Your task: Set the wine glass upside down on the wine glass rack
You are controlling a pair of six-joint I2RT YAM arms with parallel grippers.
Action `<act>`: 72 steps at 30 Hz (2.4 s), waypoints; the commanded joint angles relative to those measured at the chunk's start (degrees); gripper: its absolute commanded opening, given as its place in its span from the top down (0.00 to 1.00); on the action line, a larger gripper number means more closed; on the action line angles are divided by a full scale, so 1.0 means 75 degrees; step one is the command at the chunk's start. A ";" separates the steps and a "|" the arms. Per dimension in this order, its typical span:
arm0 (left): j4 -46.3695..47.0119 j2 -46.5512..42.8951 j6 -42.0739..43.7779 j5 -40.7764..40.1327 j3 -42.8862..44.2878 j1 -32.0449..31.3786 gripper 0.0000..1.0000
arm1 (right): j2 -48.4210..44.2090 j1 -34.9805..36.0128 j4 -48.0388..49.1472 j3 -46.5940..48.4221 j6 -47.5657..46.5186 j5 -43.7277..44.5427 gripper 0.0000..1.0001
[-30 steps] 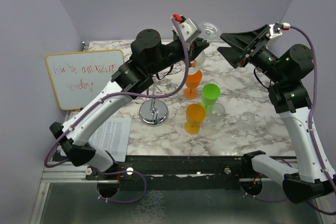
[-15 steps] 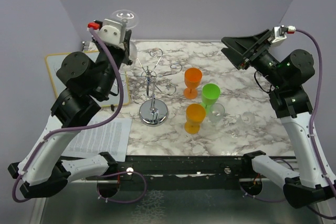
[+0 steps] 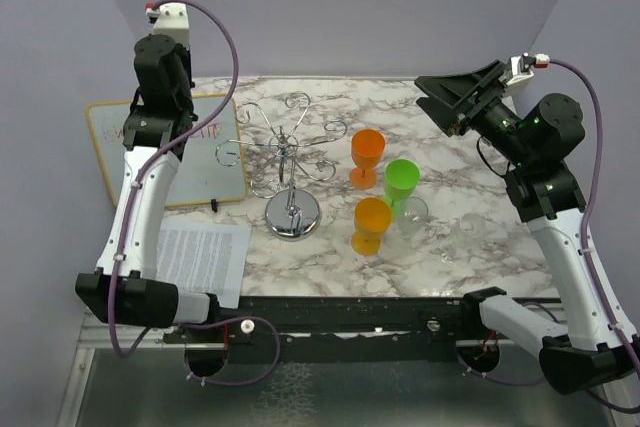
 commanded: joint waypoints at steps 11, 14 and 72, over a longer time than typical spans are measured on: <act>0.1114 -0.0860 -0.2146 0.8667 -0.1893 0.2875 1.00 | -0.0205 0.0034 0.0154 -0.0001 -0.0523 0.0130 0.18; 0.1690 -0.0948 -0.2235 0.9697 -0.2399 0.3000 1.00 | -0.0269 0.0033 0.0117 0.0029 -0.0669 0.0174 0.18; 0.4742 -0.0083 -0.2716 1.2683 -0.4459 0.1936 1.00 | -0.0629 0.0037 0.0148 -0.0331 -0.1243 0.0860 0.19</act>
